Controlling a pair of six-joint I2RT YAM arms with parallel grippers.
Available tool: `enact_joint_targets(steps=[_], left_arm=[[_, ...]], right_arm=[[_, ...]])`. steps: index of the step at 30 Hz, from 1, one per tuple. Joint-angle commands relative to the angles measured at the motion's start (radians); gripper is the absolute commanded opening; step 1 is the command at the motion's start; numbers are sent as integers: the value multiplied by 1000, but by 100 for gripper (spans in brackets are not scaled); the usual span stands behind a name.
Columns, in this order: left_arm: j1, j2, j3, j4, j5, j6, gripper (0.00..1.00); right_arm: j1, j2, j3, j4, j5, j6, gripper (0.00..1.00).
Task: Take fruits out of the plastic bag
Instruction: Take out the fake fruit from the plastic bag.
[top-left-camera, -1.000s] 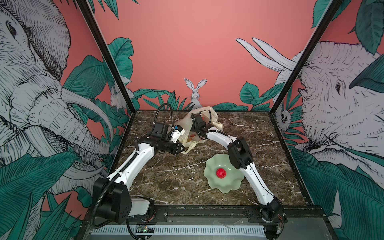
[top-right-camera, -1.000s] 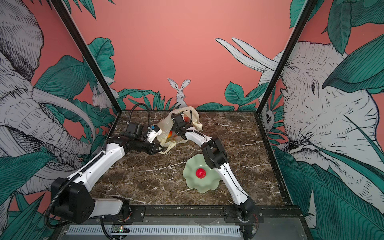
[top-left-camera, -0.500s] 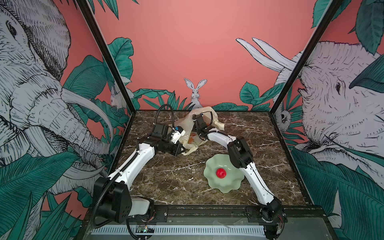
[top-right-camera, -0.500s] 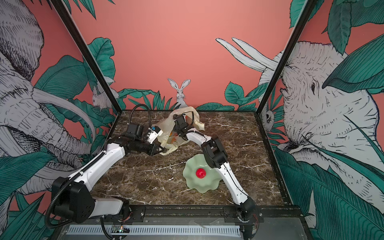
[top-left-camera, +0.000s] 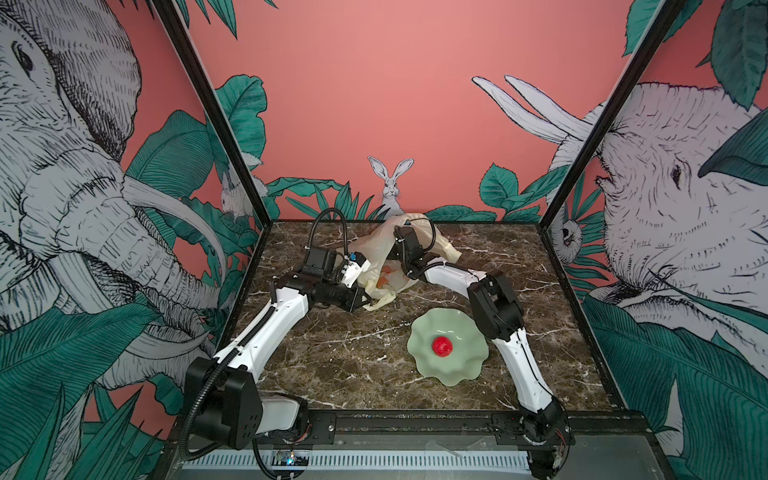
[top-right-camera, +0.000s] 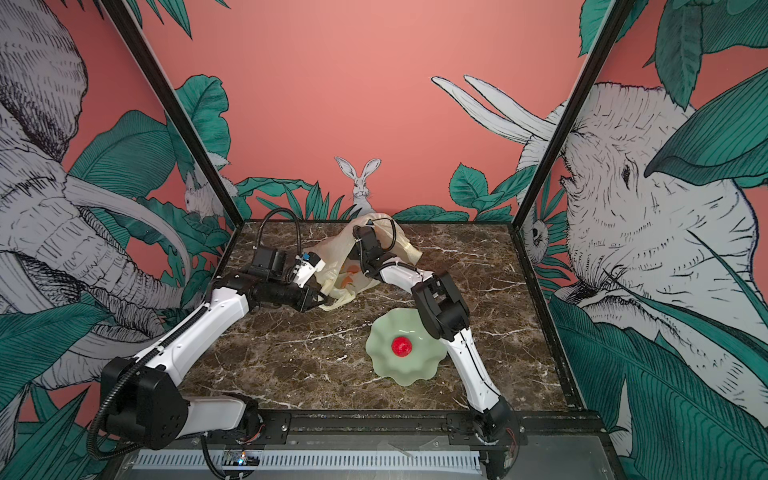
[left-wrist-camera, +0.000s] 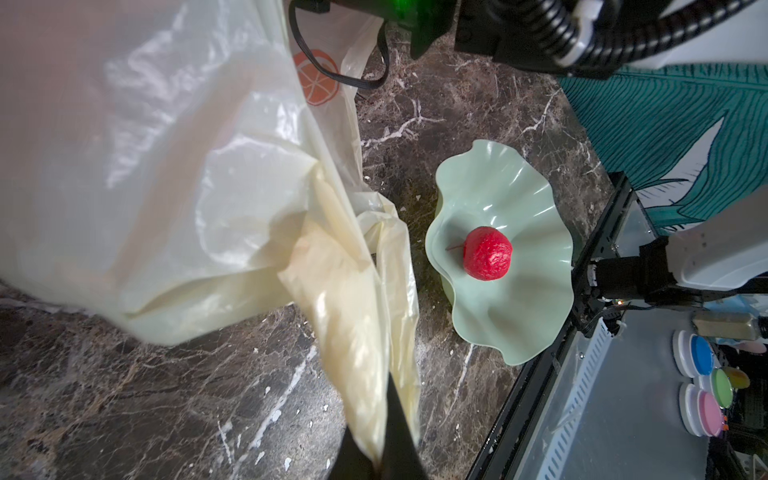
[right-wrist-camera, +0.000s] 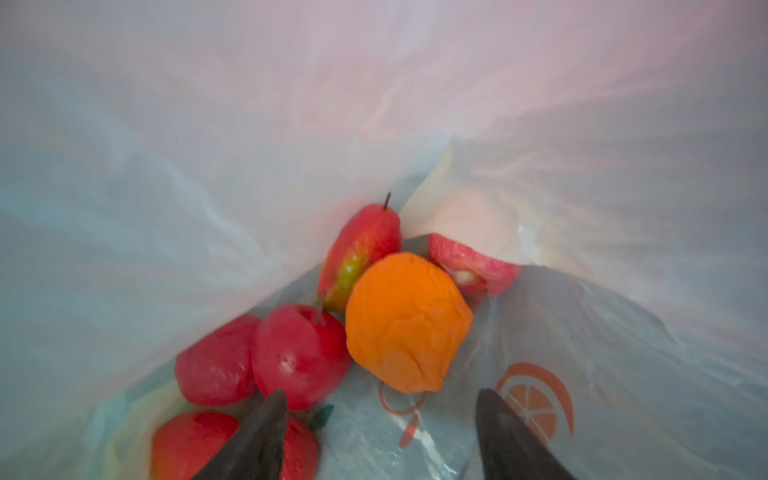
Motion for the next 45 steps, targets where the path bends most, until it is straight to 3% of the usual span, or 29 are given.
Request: enact_joint_targets(steps=[1,7,12,31,37,45], left_arm=[[-5,-7,6,-25,49,4,0],[-5,3,21,-54,95,18,0],[-5,9,21,-67,105,29,0],[-8,8,-6,-36,141,22,0],[-9,2,-13,-32,136,24,0],[-8,-6,-17,-34,126,24,0]], right_arm=[[-8,56,72,23,26,69,76],[-20,156,180,-12,27,189,82],[-22,222,281,-54,46,210,84],[-22,448,659,-267,137,310,84],[-24,447,655,-284,129,302,78],[-34,367,531,-171,86,258,51]])
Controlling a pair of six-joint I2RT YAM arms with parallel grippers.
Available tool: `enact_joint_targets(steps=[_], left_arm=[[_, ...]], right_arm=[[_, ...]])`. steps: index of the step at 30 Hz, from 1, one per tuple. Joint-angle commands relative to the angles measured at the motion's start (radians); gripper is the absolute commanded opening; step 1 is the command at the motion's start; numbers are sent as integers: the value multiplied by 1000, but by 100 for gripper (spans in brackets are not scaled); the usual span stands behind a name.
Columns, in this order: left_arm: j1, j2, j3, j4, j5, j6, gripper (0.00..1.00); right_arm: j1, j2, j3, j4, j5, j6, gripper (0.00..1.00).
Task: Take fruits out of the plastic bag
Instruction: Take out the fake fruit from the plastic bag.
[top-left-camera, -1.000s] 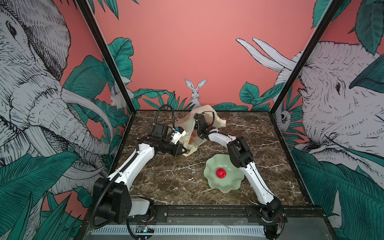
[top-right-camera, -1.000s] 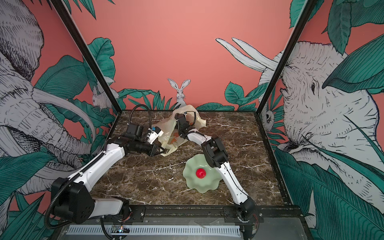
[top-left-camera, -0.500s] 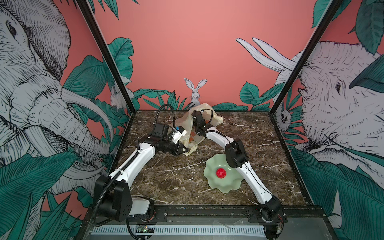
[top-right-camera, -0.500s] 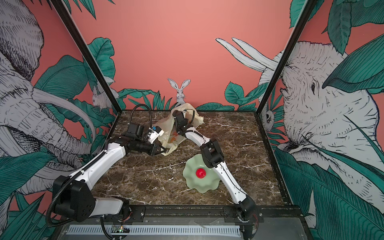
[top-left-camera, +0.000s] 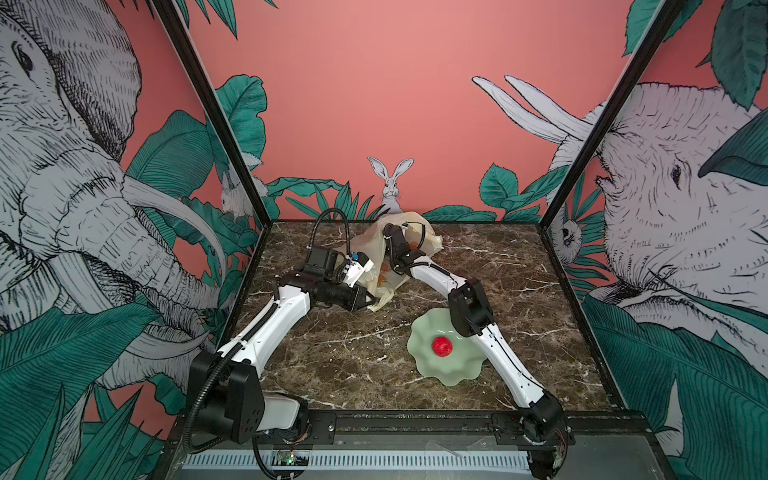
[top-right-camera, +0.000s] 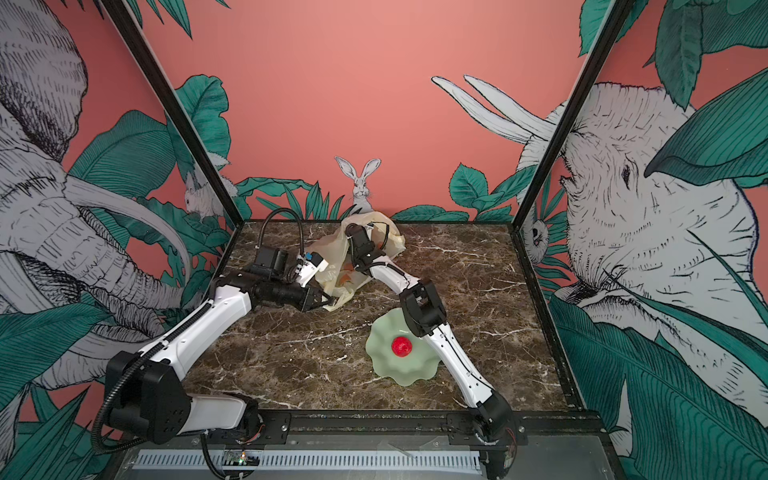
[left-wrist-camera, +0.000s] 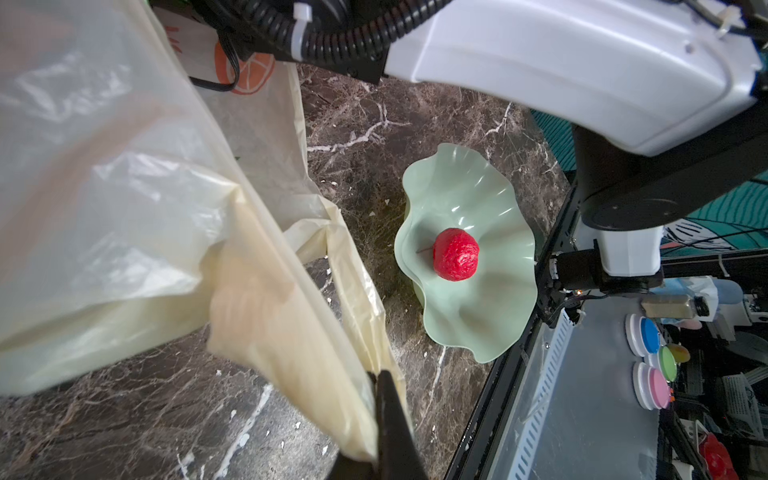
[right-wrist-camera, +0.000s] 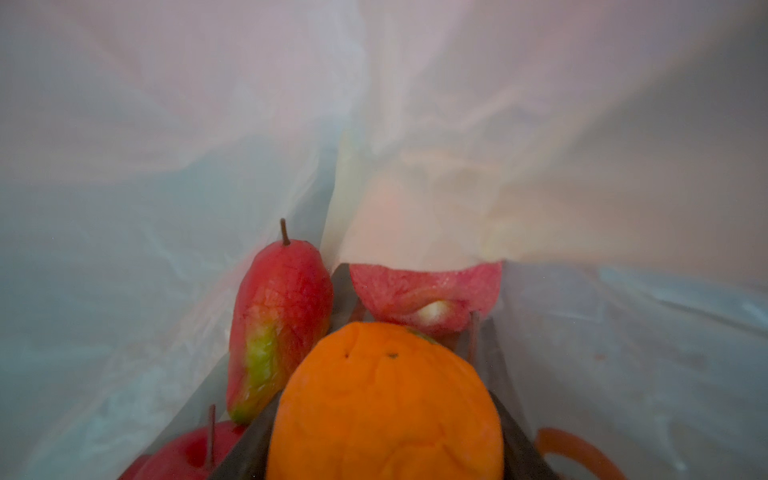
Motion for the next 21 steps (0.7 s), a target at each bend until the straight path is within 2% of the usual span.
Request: enact_joint_targets(steps=[1,8,16,21], left_arm=[[-8,-35,-17,-47,27,21,0],[-9,-26,6,-45,5,9,0],[-8,-60,41,15,-34,-67,0],[-9,-97,55,-10,12,-84,0]], right_arm=[[-22,-57,-54,44,3,-5,49],[-23,-197,-197,146,-73,-84,36],[-26,-566,-653,266,-215,-139,33],[-27,-844,-962,292,-240,-179,34]])
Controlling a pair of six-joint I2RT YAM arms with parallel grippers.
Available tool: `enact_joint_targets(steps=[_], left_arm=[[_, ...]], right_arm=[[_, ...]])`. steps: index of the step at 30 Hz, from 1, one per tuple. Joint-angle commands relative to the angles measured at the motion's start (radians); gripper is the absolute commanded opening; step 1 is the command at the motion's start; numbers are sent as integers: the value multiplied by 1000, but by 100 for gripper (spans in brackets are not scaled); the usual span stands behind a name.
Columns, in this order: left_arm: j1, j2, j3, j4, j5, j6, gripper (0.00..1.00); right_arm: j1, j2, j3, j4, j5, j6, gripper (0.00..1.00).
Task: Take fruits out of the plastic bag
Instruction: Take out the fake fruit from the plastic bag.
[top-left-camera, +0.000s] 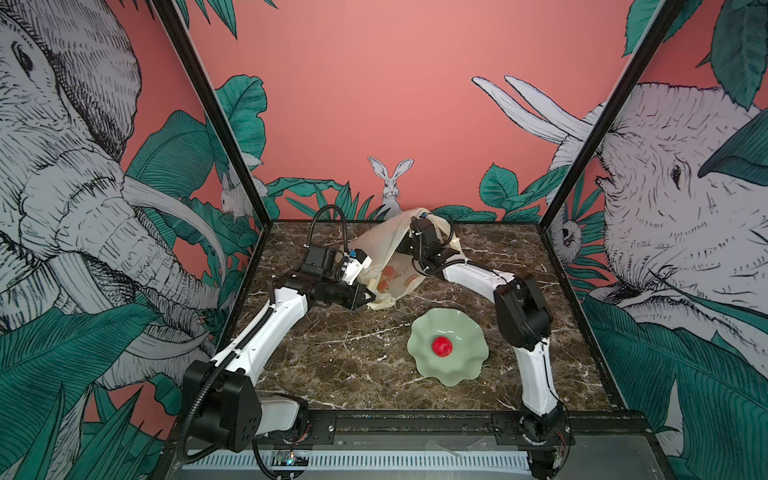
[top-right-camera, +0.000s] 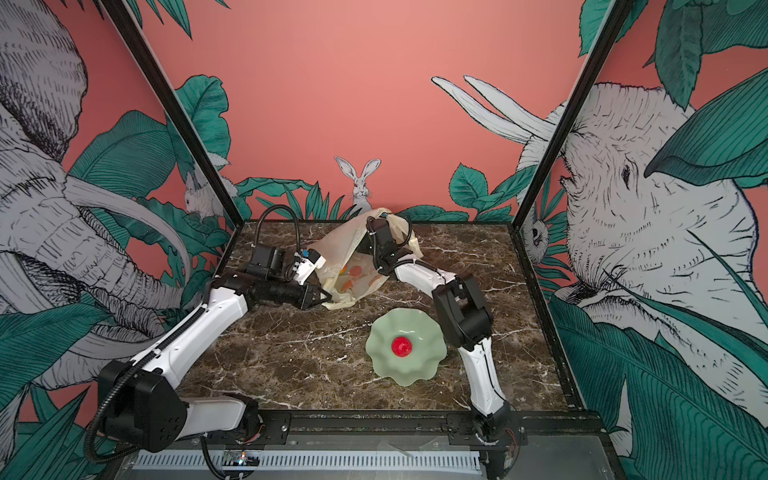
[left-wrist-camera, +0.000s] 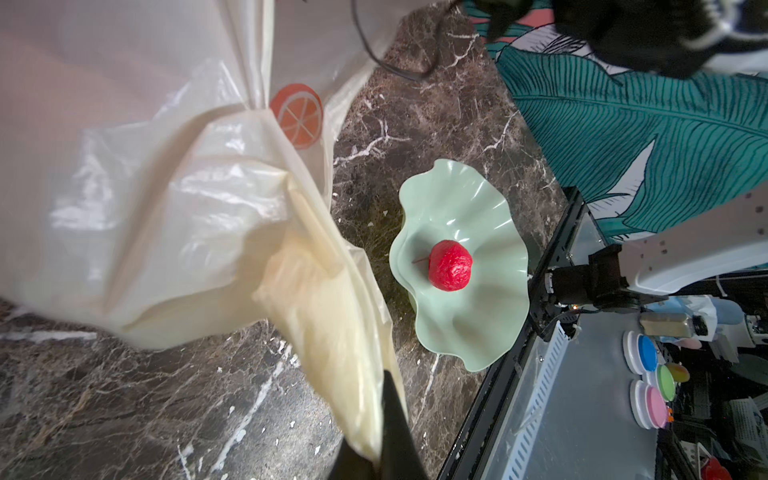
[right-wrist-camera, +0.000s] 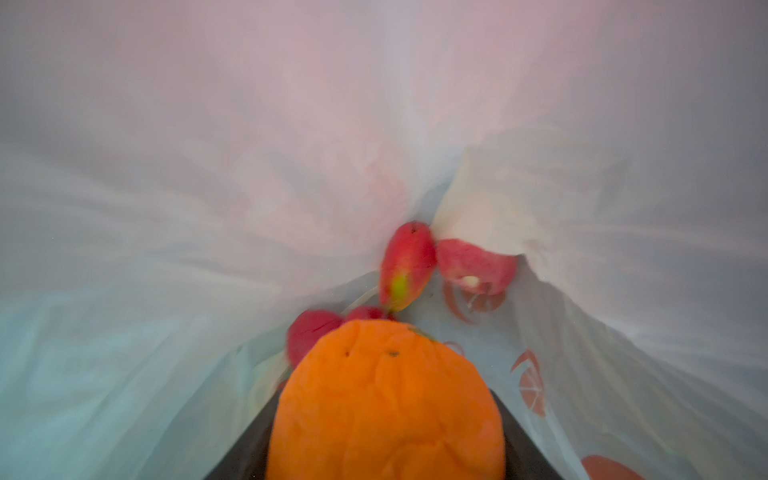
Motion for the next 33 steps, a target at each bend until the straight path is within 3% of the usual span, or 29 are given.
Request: enact_joint_targets(steps=[1,6,10,17,33], left_arm=[[-4,-55,28,-19,44,-13,0],[-5,-112,-12,-73,18,8,0],[-6,-126,-30,-67,-28,-17,0],[-11,-149,-35,3,-52,-74,0],[-11,-283,0,-100,-223,9,0]], right_arm=[[-5,-151,-140,57,-28,-54,34],[-7,-362,-272,-63,-3,-150,36],[-18,-403,-316,-174,-47,-186,37],[-46,-371,-286,-247,-120,-204,37],[-22,-151,82,-268,-246,-194,36]])
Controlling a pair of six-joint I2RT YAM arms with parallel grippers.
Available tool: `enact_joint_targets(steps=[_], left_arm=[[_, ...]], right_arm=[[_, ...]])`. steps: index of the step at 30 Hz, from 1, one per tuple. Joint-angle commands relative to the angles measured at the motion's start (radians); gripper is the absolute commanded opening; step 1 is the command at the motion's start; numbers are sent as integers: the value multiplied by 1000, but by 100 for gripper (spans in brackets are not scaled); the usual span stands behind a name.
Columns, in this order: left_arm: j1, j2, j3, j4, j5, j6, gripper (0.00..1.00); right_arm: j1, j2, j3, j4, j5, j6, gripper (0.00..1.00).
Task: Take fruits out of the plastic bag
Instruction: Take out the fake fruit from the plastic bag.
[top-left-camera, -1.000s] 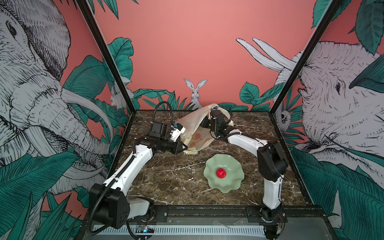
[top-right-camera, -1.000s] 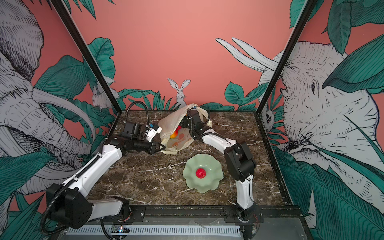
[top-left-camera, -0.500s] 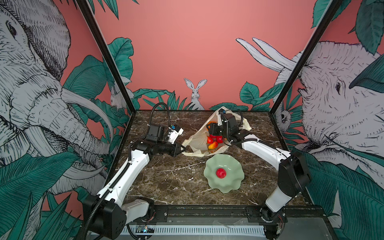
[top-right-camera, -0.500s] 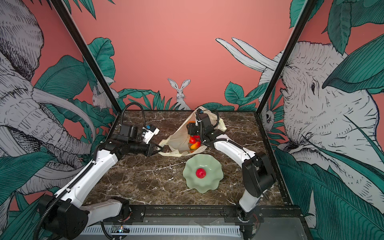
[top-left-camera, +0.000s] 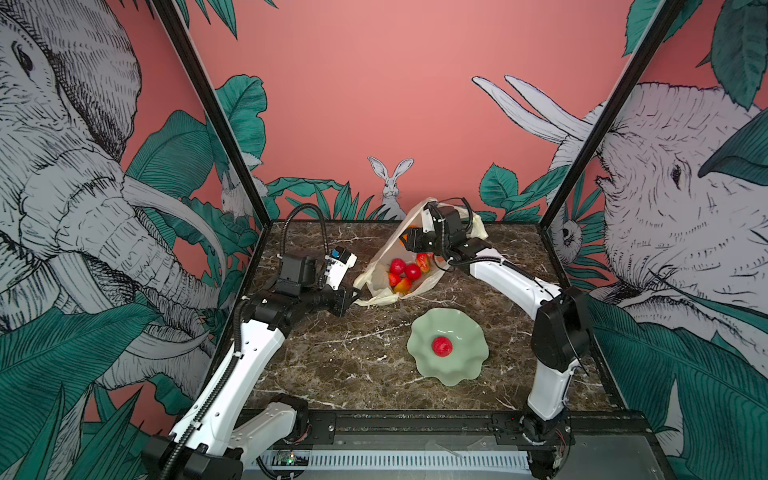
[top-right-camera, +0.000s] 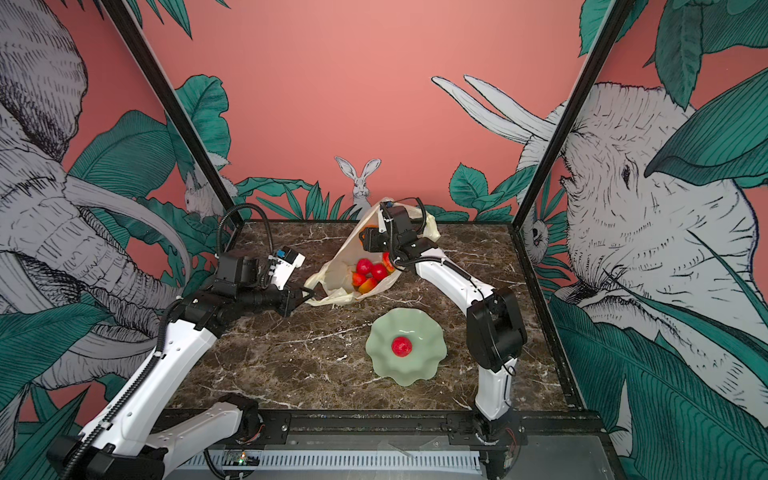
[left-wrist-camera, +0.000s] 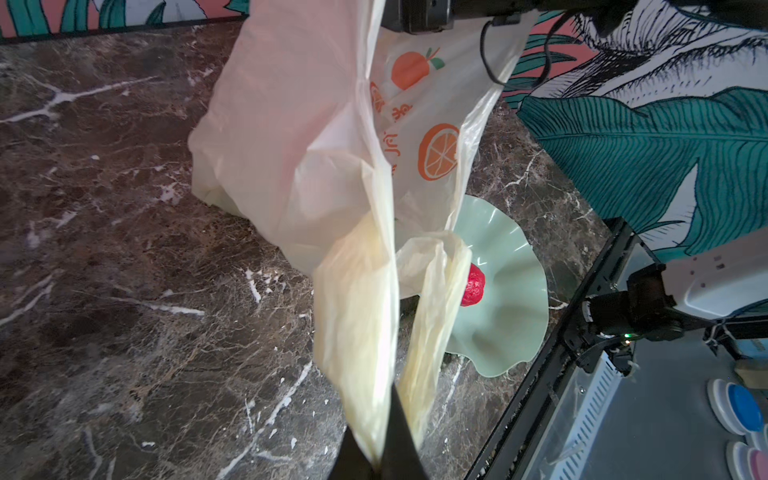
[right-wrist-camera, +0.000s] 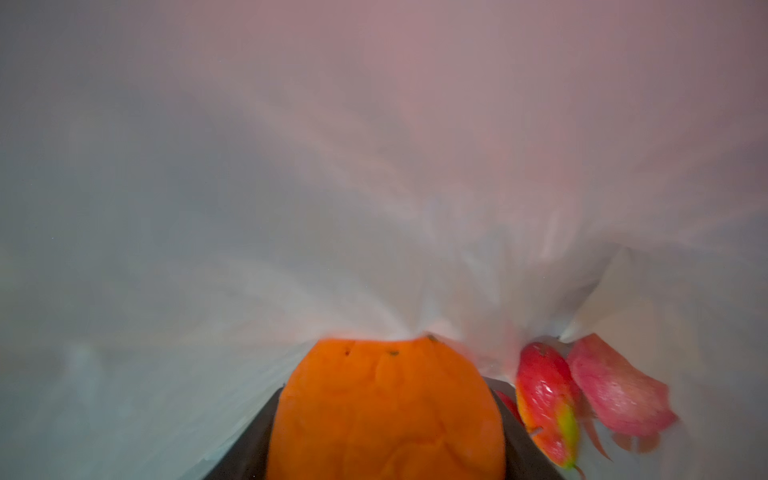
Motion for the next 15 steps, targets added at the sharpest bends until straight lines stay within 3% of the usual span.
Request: enact_joint_targets(steps=[1,15], left_arm=[[-5,0,-2,-31,-43,22,0],[-5,-12,-131,78,-12,-49,0]], right_arm=[[14,39,50,34,-54,13,36],[53,-47,-163,-28,-240,37,36]])
